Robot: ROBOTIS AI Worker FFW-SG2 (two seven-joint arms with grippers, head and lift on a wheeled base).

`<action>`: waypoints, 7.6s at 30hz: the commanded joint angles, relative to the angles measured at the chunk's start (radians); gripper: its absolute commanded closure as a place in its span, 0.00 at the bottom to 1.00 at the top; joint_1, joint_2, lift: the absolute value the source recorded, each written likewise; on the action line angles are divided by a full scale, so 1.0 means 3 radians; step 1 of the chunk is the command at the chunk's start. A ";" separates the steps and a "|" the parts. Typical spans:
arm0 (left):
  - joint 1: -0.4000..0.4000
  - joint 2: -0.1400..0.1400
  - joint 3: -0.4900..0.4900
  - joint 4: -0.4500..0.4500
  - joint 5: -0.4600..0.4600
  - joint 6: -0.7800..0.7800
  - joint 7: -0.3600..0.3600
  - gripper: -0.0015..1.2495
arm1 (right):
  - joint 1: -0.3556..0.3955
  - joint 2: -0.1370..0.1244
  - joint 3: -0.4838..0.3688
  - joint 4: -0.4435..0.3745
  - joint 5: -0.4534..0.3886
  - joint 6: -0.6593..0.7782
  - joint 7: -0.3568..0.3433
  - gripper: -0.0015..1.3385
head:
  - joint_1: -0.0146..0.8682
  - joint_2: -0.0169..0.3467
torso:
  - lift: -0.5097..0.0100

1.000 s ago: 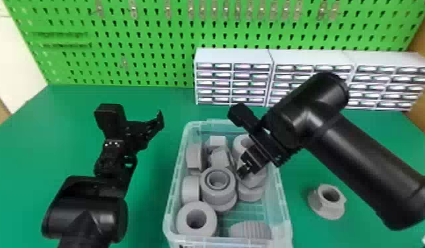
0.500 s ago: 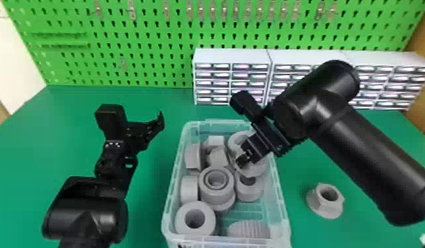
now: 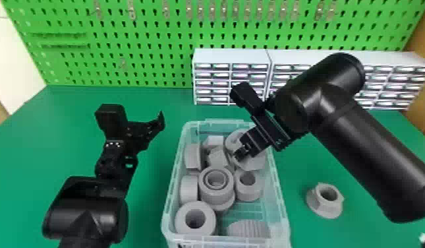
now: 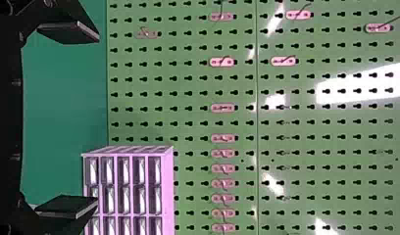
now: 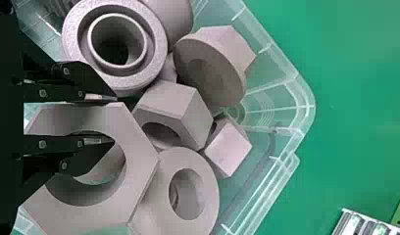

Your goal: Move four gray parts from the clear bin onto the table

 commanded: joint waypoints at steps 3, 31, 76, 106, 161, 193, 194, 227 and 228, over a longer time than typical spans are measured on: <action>0.0000 0.0000 0.0000 0.0000 0.0000 0.0000 0.0000 0.10 | -0.0022 0.0015 -0.0031 -0.0046 0.0000 -0.0010 0.0000 0.75 | 0.80 0.24 | 0.88; 0.0025 0.0005 0.0011 0.0000 0.0000 0.0000 0.0000 0.10 | 0.0014 -0.0020 -0.0394 -0.0256 0.0220 0.0148 0.0005 0.75 | 0.80 0.24 | 0.88; 0.0015 0.0005 -0.0036 0.0000 0.0005 0.0000 0.0036 0.09 | 0.0413 -0.0112 -0.1314 -0.0153 0.0916 0.0301 0.0005 0.75 | 0.80 0.24 | 0.88; 0.0010 0.0005 -0.0056 0.0015 0.0010 0.0000 0.0046 0.09 | 0.0464 -0.0077 -0.1099 0.0624 0.0972 -0.0164 0.0271 0.75 | 0.80 0.24 | 0.88; 0.0000 0.0005 -0.0076 0.0026 0.0036 0.0000 0.0061 0.09 | 0.0494 -0.0031 -0.0997 0.1304 0.0962 -0.0598 0.0409 0.53 | 0.80 0.24 | 0.88; 0.0046 0.0005 -0.0041 0.0026 0.0041 -0.0031 0.0061 0.10 | 0.0326 -0.0026 -0.1007 0.0153 0.1345 0.0153 0.0716 0.37 | 0.80 0.24 | 0.88; 0.0046 0.0005 -0.0041 0.0026 0.0041 -0.0031 0.0061 0.09 | 0.0326 -0.0026 -0.1007 0.0118 0.1350 0.0159 0.0726 0.37 | 0.80 0.24 | 0.88; 0.0051 0.0005 -0.0036 0.0026 0.0041 -0.0036 0.0061 0.09 | 0.0193 0.0031 -0.0537 -0.0143 0.1304 0.0092 0.1145 0.37 | 0.80 0.24 | 0.88; 0.0051 0.0005 -0.0036 0.0026 0.0041 -0.0036 0.0061 0.10 | 0.0188 0.0031 -0.0522 -0.0143 0.1289 0.0082 0.1145 0.37 | 0.80 0.24 | 0.88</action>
